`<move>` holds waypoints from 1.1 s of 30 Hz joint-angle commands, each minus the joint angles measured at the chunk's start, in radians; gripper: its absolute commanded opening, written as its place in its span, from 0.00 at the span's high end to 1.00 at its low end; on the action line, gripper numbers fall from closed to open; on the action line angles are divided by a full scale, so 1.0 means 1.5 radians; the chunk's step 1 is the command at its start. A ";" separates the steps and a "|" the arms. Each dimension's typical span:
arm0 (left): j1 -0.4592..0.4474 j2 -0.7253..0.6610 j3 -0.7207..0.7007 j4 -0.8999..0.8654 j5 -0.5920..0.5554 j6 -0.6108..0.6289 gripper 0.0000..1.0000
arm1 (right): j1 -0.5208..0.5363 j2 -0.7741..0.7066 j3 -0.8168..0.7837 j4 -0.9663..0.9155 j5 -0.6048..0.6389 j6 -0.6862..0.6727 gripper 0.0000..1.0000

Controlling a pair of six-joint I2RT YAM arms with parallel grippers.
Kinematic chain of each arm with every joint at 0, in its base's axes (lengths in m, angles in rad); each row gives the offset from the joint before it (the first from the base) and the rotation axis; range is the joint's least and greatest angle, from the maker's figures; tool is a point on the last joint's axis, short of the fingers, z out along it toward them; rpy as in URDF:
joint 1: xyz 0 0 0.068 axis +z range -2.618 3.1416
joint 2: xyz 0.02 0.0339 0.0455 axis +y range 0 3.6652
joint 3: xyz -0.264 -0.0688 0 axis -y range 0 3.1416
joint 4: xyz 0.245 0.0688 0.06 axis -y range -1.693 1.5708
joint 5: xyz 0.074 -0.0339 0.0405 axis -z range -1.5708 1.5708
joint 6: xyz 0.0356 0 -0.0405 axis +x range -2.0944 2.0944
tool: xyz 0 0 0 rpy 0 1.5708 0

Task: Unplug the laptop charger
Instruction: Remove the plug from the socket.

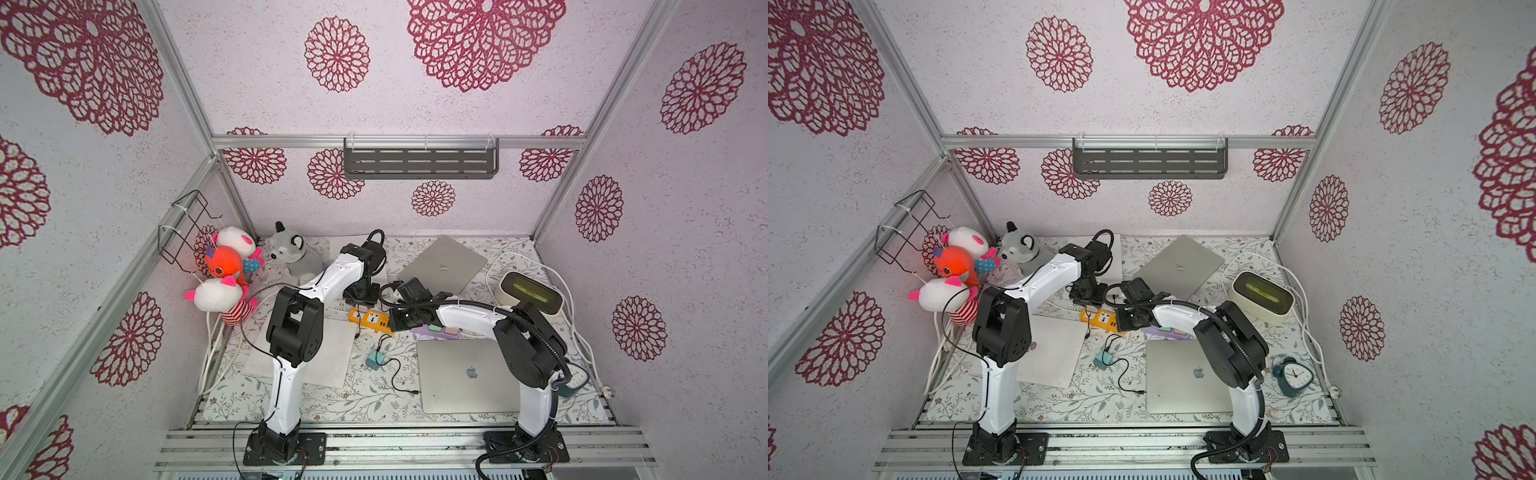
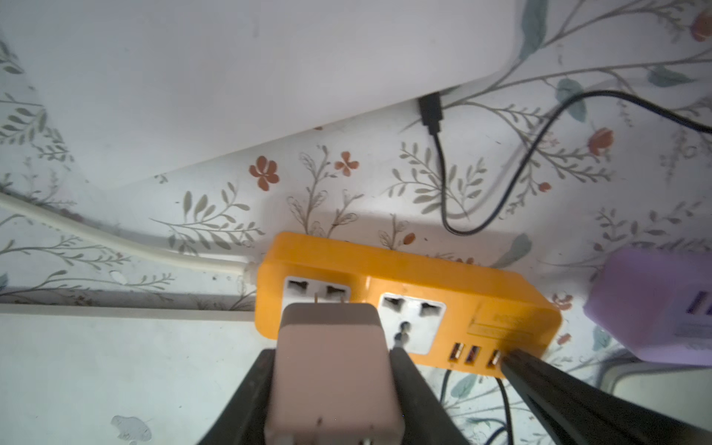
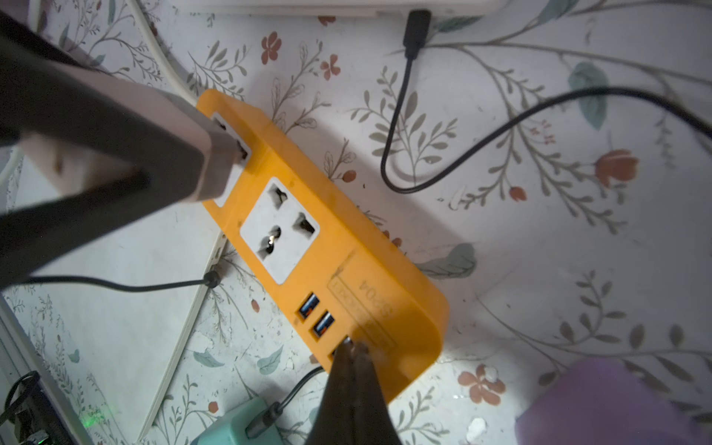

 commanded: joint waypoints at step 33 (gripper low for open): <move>-0.003 -0.101 -0.059 0.006 0.049 -0.018 0.72 | 0.026 0.005 0.025 -0.114 -0.003 -0.012 0.88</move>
